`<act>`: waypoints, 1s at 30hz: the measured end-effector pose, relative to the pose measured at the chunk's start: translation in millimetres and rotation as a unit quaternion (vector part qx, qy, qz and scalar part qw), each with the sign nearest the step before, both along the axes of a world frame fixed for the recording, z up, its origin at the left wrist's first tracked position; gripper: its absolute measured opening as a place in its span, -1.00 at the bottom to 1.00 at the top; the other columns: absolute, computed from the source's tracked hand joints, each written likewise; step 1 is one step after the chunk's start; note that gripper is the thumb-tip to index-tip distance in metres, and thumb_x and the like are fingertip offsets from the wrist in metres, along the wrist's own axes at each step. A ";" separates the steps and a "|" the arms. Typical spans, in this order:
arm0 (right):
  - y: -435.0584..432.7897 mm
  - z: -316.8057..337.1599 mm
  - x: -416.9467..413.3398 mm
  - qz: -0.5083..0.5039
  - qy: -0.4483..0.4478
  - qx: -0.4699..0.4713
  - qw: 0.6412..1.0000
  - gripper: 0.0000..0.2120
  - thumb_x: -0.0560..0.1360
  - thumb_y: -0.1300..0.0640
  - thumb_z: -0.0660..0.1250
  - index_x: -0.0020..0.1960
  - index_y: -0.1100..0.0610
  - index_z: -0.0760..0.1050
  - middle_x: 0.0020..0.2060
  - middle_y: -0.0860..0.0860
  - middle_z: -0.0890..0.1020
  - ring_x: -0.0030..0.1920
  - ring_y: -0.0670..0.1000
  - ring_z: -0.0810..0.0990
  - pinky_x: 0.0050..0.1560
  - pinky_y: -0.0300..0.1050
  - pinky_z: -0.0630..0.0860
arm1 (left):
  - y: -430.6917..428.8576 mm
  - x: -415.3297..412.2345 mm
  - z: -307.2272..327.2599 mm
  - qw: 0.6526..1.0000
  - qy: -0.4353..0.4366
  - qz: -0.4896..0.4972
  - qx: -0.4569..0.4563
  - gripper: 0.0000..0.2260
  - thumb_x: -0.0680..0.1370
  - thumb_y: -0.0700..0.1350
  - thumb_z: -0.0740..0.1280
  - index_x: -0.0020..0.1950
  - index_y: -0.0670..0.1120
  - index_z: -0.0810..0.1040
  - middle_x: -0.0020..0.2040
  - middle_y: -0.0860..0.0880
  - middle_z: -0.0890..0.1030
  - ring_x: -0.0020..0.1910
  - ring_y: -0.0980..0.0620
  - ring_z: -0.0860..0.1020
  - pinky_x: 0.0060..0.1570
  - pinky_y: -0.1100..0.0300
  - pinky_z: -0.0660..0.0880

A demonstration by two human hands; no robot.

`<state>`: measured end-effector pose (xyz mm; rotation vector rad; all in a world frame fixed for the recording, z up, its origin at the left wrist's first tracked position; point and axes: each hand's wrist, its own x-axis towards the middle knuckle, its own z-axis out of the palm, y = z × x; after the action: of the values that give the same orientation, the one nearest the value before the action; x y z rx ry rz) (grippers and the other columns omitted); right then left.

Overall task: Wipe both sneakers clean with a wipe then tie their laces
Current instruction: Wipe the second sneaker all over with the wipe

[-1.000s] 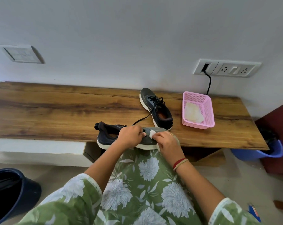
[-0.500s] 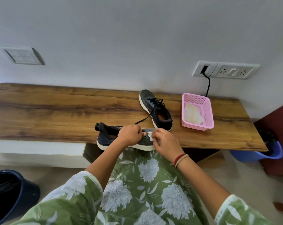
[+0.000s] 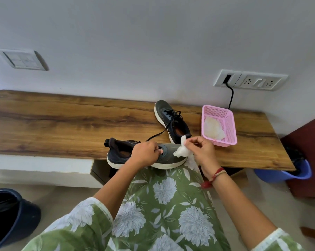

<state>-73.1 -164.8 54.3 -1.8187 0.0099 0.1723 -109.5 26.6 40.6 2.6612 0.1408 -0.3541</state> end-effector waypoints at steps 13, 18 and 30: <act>-0.1 -23.2 -31.3 0.227 -0.217 -0.452 0.835 -0.63 0.54 0.03 0.25 0.33 0.03 0.41 0.23 -0.06 0.47 0.20 0.00 0.41 0.19 -0.06 0.43 | -1.6 -1.8 1.1 1.000 -0.010 0.001 0.007 -0.74 0.61 0.05 0.19 -0.15 -0.10 0.45 -0.25 0.00 0.49 -0.14 -0.08 0.53 -0.20 0.14 0.34; 8.1 -23.5 -26.2 0.178 -0.248 -0.404 0.862 -0.84 0.50 0.19 0.31 0.05 0.08 0.61 -0.05 0.00 0.58 -0.01 0.04 0.50 -0.04 -0.09 0.47 | -2.5 -3.8 2.6 1.000 -0.012 0.003 0.012 -0.73 0.62 0.05 0.19 -0.09 -0.13 0.50 -0.24 -0.01 0.50 -0.12 -0.10 0.55 -0.19 0.14 0.35; 14.5 -15.4 -19.0 0.150 -0.311 -0.436 0.831 -0.83 0.33 0.39 0.43 -0.14 0.19 0.58 -0.19 0.06 0.55 -0.20 0.05 0.51 -0.29 -0.19 0.45 | -3.7 -5.1 2.2 1.000 -0.016 0.004 0.020 -0.74 0.61 0.05 0.19 -0.09 -0.11 0.48 -0.17 -0.04 0.56 -0.08 -0.11 0.56 -0.11 0.08 0.42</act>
<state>-92.1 -150.3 39.0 -2.7096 -0.7783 -0.2671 -114.6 22.9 42.7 2.7036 0.1490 -0.3105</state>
